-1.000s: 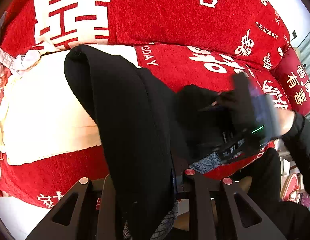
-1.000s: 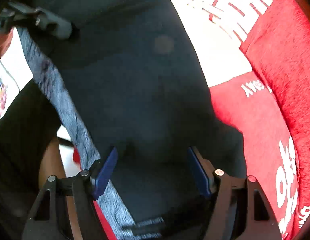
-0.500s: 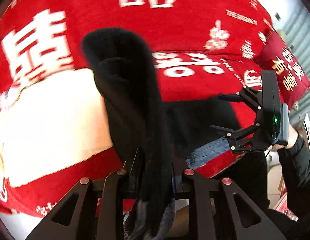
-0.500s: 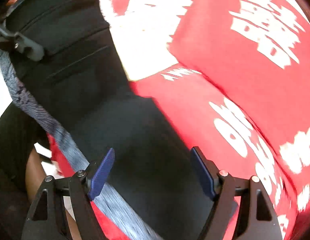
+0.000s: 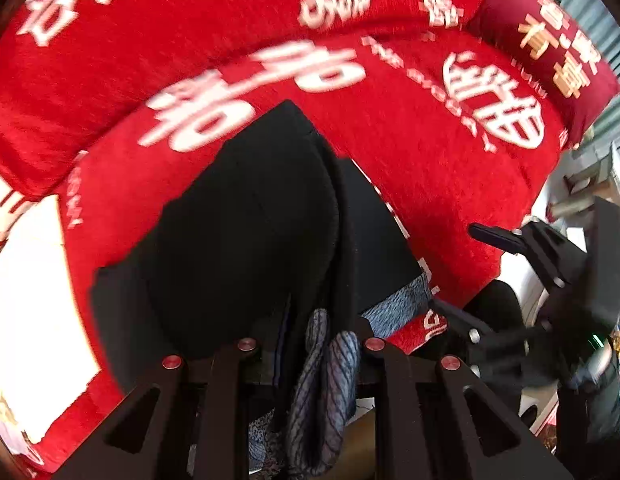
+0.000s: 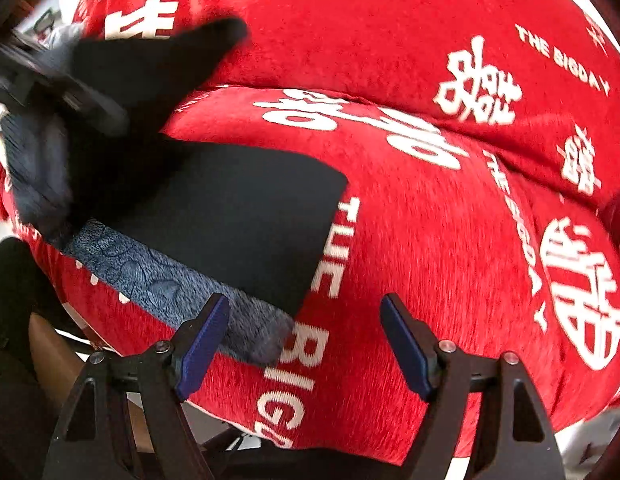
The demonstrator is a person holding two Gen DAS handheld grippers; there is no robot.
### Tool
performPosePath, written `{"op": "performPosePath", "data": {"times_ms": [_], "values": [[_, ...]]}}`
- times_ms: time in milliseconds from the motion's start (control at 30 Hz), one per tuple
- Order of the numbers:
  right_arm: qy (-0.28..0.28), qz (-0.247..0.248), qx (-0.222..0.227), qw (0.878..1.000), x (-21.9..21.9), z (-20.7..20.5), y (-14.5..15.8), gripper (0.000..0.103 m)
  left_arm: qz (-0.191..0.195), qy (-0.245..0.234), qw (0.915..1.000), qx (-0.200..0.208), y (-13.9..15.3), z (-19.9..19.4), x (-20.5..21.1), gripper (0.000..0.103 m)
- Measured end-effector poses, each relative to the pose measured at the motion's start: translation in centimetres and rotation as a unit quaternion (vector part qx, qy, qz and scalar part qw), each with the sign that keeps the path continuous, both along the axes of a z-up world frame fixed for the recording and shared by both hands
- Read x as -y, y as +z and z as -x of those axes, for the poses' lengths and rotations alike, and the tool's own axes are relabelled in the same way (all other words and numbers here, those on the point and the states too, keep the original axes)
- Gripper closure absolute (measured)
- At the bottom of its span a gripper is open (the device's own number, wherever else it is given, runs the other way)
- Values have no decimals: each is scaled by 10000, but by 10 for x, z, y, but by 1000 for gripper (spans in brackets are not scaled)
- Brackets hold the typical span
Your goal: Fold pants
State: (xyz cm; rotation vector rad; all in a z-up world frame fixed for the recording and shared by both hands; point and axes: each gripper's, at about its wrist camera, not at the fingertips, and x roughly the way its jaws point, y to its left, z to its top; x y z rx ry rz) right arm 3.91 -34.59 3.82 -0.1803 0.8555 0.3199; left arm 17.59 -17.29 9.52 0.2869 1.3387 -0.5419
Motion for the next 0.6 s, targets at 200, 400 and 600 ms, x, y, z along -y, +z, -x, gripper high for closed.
{"op": "performPosePath", "data": {"times_ms": [200, 400, 600], "values": [[-145, -283, -79, 9995, 17, 9, -19, 22, -188, -44, 9997, -135, -17, 3, 22, 83], [-345, -557, -114, 9978, 33, 15, -28, 22, -543, -184, 9984, -35, -27, 2, 50, 83], [-612, -717, -164, 9954, 43, 17, -26, 22, -349, -74, 9990, -264, -47, 2, 50, 51]]}}
